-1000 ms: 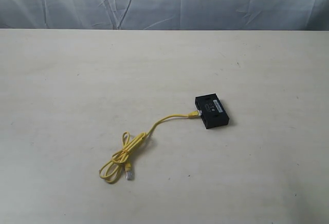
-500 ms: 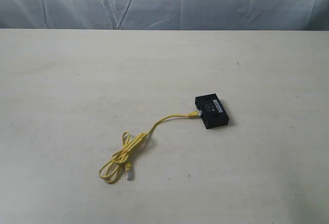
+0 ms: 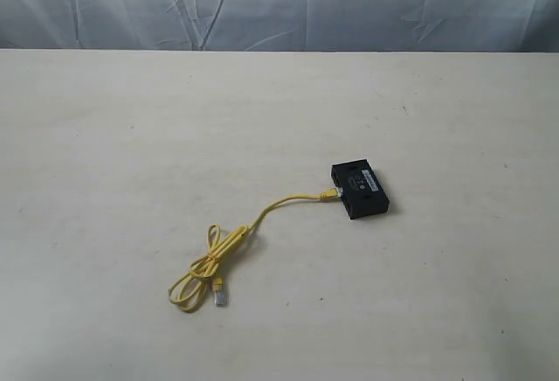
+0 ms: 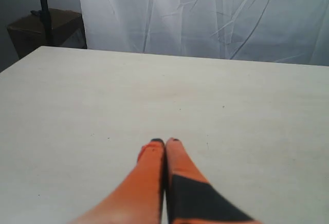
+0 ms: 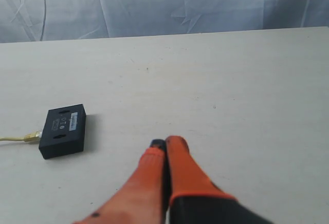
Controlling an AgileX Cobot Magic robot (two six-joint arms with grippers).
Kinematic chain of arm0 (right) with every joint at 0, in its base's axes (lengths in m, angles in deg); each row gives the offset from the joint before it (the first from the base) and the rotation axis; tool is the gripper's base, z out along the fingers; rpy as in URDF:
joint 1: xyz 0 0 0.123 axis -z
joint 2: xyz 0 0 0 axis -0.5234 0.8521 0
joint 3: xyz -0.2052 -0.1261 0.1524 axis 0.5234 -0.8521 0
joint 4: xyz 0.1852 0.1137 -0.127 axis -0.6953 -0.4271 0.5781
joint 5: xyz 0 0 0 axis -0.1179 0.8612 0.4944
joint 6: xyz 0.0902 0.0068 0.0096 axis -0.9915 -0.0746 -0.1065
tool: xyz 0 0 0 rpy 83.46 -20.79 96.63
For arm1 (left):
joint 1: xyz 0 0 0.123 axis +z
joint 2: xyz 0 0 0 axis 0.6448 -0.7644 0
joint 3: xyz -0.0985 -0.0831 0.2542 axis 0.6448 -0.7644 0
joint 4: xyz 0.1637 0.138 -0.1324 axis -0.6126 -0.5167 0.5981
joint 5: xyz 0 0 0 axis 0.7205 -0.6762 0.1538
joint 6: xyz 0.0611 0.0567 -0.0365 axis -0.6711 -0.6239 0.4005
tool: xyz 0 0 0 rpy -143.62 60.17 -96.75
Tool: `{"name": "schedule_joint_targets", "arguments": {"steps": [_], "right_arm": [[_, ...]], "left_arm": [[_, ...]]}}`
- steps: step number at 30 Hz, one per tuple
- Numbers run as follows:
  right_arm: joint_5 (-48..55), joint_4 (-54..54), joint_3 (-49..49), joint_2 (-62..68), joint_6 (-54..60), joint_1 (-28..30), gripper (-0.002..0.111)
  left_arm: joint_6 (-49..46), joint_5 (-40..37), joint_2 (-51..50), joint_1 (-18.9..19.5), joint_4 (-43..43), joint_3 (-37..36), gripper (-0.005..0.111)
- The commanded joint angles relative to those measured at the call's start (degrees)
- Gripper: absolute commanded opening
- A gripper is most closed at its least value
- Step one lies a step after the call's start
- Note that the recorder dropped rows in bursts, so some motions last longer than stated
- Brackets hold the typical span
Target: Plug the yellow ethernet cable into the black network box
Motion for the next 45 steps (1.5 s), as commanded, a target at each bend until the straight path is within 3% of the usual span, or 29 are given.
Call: {"name": "schedule_joint_targets", "arguments": {"steps": [1, 15, 23, 45], "right_arm": [[-0.55, 0.17, -0.18, -0.29, -0.11, 0.23, -0.001], [-0.55, -0.71, -0.18, -0.29, -0.11, 0.23, -0.001], [-0.55, -0.71, -0.18, -0.29, -0.11, 0.23, -0.001], [-0.55, -0.71, -0.18, -0.29, -0.11, 0.23, -0.001]], "left_arm": [[0.03, 2.07, 0.63, -0.46, 0.47, -0.54, 0.0], [-0.09, 2.07, 0.63, -0.42, 0.95, -0.54, 0.0], [-12.21, 2.53, 0.63, -0.42, 12.87, -0.54, 0.0], [-12.31, 2.63, 0.63, -0.42, 11.01, -0.54, 0.0]]}}
